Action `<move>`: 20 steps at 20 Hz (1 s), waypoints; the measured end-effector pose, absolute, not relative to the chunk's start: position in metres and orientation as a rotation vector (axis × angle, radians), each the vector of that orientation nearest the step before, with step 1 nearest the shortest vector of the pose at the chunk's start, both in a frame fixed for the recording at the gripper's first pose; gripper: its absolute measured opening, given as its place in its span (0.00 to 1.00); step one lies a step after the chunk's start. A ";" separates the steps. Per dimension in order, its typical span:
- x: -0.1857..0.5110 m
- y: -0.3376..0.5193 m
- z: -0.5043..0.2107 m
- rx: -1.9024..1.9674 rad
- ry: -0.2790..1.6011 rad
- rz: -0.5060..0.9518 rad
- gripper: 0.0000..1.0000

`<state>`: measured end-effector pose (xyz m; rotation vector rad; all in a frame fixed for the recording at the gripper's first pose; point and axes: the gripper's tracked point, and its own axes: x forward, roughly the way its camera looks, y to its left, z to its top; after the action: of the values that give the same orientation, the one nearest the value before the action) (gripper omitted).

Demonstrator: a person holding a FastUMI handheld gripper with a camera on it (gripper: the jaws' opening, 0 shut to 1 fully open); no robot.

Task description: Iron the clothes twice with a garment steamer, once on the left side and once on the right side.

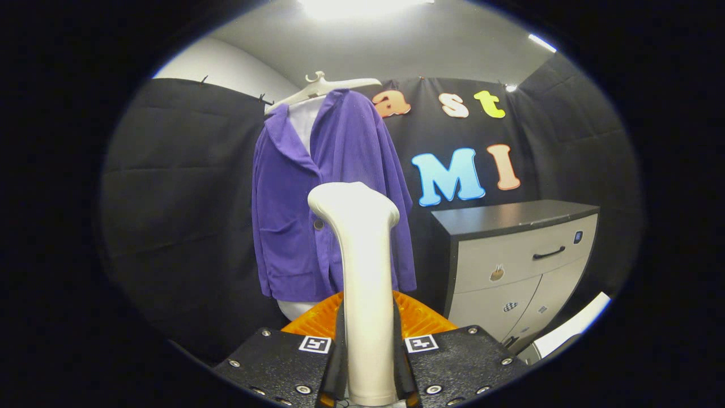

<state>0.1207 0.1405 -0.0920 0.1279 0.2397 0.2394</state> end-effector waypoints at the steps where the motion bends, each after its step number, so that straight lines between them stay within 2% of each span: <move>1: 0.121 0.143 -0.080 0.132 0.222 0.249 0.33; 14: 0.160 0.208 0.086 0.145 -0.049 0.388 0.33; 20: 0.195 0.251 0.119 0.147 -0.079 0.412 0.33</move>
<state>0.1946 0.2514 0.1193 0.1467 -0.0787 0.4122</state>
